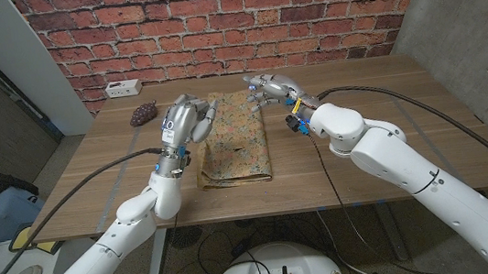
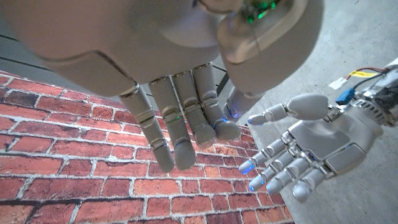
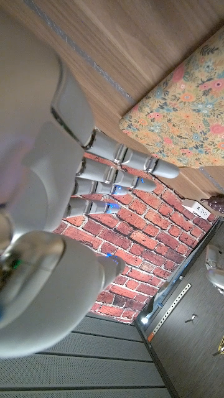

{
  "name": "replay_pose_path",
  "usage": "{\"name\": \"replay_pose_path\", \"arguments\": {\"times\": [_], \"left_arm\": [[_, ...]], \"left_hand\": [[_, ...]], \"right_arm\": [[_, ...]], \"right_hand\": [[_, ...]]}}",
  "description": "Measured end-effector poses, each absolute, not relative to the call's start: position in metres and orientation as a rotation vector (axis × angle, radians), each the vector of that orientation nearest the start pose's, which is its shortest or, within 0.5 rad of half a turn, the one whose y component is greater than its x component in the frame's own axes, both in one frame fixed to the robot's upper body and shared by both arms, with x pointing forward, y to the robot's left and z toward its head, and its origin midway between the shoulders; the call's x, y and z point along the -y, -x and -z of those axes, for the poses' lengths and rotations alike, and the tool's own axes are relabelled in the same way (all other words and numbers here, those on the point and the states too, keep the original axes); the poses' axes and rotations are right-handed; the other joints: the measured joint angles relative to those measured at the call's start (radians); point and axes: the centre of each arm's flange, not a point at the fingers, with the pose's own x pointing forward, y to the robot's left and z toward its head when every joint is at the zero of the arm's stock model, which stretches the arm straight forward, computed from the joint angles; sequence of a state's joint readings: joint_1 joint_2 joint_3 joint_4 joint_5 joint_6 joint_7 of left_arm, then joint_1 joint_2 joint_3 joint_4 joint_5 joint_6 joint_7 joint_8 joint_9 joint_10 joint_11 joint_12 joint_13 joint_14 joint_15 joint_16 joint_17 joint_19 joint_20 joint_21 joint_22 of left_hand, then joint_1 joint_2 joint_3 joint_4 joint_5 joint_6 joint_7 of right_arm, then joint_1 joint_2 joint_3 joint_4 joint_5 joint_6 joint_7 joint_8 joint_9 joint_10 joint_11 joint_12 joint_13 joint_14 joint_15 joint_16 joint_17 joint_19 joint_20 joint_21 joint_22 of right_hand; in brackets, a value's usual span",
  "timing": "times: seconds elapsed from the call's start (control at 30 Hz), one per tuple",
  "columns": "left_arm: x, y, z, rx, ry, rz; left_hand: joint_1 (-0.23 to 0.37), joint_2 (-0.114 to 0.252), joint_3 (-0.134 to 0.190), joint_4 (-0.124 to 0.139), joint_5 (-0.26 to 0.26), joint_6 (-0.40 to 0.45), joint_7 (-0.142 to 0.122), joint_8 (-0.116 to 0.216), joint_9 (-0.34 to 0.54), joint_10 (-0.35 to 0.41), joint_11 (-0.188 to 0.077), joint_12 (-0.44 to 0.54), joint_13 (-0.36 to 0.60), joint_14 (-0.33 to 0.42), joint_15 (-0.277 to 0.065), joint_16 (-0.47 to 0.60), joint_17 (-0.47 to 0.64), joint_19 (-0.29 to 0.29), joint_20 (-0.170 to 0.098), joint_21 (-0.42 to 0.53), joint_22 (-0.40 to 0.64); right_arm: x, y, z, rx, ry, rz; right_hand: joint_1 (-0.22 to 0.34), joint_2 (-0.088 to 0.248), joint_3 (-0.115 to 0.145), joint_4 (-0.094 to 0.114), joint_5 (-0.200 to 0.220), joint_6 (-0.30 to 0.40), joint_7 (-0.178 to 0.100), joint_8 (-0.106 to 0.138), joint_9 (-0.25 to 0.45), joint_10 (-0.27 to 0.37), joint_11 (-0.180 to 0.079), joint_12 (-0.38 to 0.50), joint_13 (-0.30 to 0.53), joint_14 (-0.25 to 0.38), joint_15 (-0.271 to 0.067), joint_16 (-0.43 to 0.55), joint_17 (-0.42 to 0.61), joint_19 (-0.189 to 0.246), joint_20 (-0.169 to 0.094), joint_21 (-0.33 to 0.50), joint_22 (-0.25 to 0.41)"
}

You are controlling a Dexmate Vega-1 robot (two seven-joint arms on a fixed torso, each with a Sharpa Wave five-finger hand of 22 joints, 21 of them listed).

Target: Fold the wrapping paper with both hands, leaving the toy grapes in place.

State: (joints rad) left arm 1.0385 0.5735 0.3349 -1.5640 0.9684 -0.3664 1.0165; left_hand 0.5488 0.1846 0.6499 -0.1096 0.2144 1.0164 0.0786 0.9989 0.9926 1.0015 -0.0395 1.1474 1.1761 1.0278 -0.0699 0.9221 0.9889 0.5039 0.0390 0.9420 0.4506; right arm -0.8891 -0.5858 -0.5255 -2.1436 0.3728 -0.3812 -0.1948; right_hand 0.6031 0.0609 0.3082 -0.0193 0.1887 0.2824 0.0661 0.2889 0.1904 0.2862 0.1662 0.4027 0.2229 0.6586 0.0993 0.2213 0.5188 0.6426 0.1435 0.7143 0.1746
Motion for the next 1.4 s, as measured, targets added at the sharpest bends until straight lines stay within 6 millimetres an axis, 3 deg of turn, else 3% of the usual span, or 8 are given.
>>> {"name": "replay_pose_path", "arguments": {"times": [0.1,0.2,0.33,0.43,0.53,0.67,1.1,1.4], "left_arm": [[-0.239,-0.517,0.03,1.471,-1.03,-0.499],[-0.238,-0.513,0.03,1.47,-1.042,-0.491],[-0.24,-0.513,0.027,1.423,-1.093,-0.488],[-0.24,-0.51,0.024,1.397,-1.128,-0.469],[-0.242,-0.512,0.019,1.328,-1.171,-0.447],[-0.244,-0.517,0.013,1.227,-1.212,-0.378],[-0.24,-0.529,0.016,0.967,-1.33,-0.122],[-0.239,-0.529,0.022,0.867,-1.367,-0.027]], "left_hand": [[-0.019,-0.015,0.025,0.01,-0.003,-0.04,-0.003,-0.091,-0.19,-0.015,-0.005,-0.185,-0.249,-0.017,-0.01,-0.136,-0.195,-0.044,-0.01,0.03,-0.046],[-0.027,-0.023,0.071,-0.022,0.001,-0.074,-0.005,-0.148,-0.309,-0.054,-0.017,-0.323,-0.405,-0.07,-0.041,-0.267,-0.342,-0.062,-0.02,0.031,-0.104],[-0.05,-0.047,0.135,-0.047,0.009,-0.129,-0.034,-0.22,-0.421,-0.159,-0.032,-0.457,-0.537,-0.179,-0.046,-0.444,-0.495,-0.085,-0.007,0.031,-0.178],[-0.061,-0.07,0.175,-0.06,0.009,-0.204,-0.057,-0.32,-0.517,-0.271,-0.033,-0.574,-0.619,-0.265,-0.022,-0.544,-0.594,-0.106,0.014,0.029,-0.232],[-0.079,-0.099,0.182,-0.053,0.009,-0.255,-0.065,-0.4,-0.582,-0.335,-0.003,-0.649,-0.671,-0.321,-0.003,-0.595,-0.654,-0.132,0.04,0.02,-0.259],[-0.144,-0.087,0.171,-0.021,0.009,-0.287,-0.051,-0.473,-0.64,-0.362,0.023,-0.7,-0.718,-0.351,0.006,-0.631,-0.704,-0.153,0.072,0.0,-0.273],[-0.177,-0.059,0.195,-0.025,0.008,-0.259,-0.043,-0.536,-0.709,-0.354,0.027,-0.748,-0.781,-0.382,0.007,-0.671,-0.77,-0.156,0.089,-0.023,-0.279],[-0.177,-0.039,0.184,-0.037,-0.006,-0.227,-0.04,-0.57,-0.753,-0.351,0.012,-0.778,-0.828,-0.422,0.016,-0.692,-0.796,-0.201,0.027,-0.059,-0.283]], "right_arm": [[0.099,-0.508,-0.041,0.585,0.34,-0.401],[0.1,-0.508,-0.041,0.592,0.329,-0.396],[0.103,-0.507,-0.038,0.601,0.316,-0.389],[0.104,-0.507,-0.038,0.612,0.306,-0.379],[0.106,-0.506,-0.037,0.618,0.3,-0.371],[0.108,-0.506,-0.037,0.628,0.299,-0.358],[0.109,-0.507,-0.034,0.643,0.347,-0.314],[0.107,-0.508,-0.032,0.647,0.388,-0.29]], "right_hand": [[0.0,0.0,0.0,0.0,0.0,0.006,-0.006,0.0,0.0,0.0,0.0,0.0,0.0,-0.016,-0.001,0.0,0.0,-0.019,0.008,-0.01,0.0],[-0.004,0.004,0.004,-0.004,0.0,0.005,-0.005,0.0,0.0,0.0,0.0,-0.008,0.0,-0.026,0.001,-0.008,0.0,-0.031,0.011,-0.018,0.0],[-0.004,0.004,0.004,-0.004,0.0,0.005,-0.005,0.0,0.0,0.0,0.0,-0.015,-0.004,-0.045,0.002,-0.008,0.0,-0.059,0.012,-0.033,0.0],[-0.005,0.005,0.004,-0.012,0.0,0.005,-0.006,-0.004,0.0,-0.004,-0.004,-0.022,-0.005,-0.069,0.0,-0.015,-0.001,-0.079,0.014,-0.042,0.0],[-0.009,0.009,0.007,-0.015,0.0,0.011,-0.011,-0.008,0.0,-0.004,-0.004,-0.028,-0.005,-0.08,0.001,-0.015,-0.005,-0.102,0.016,-0.056,0.0],[-0.011,0.011,0.008,-0.017,0.0,0.011,-0.011,-0.012,0.0,-0.008,-0.008,-0.037,-0.005,-0.104,0.004,-0.021,-0.006,-0.125,0.017,-0.067,0.0],[-0.022,0.022,0.018,-0.034,0.0,0.02,-0.021,-0.021,0.0,-0.019,-0.018,-0.059,-0.009,-0.183,0.004,-0.03,-0.019,-0.189,0.02,-0.111,-0.003],[-0.014,0.036,0.026,-0.043,0.0,0.021,-0.029,-0.027,0.0,-0.017,-0.024,-0.059,-0.009,-0.197,0.0,-0.03,-0.026,-0.202,0.012,-0.123,-0.002]]}}
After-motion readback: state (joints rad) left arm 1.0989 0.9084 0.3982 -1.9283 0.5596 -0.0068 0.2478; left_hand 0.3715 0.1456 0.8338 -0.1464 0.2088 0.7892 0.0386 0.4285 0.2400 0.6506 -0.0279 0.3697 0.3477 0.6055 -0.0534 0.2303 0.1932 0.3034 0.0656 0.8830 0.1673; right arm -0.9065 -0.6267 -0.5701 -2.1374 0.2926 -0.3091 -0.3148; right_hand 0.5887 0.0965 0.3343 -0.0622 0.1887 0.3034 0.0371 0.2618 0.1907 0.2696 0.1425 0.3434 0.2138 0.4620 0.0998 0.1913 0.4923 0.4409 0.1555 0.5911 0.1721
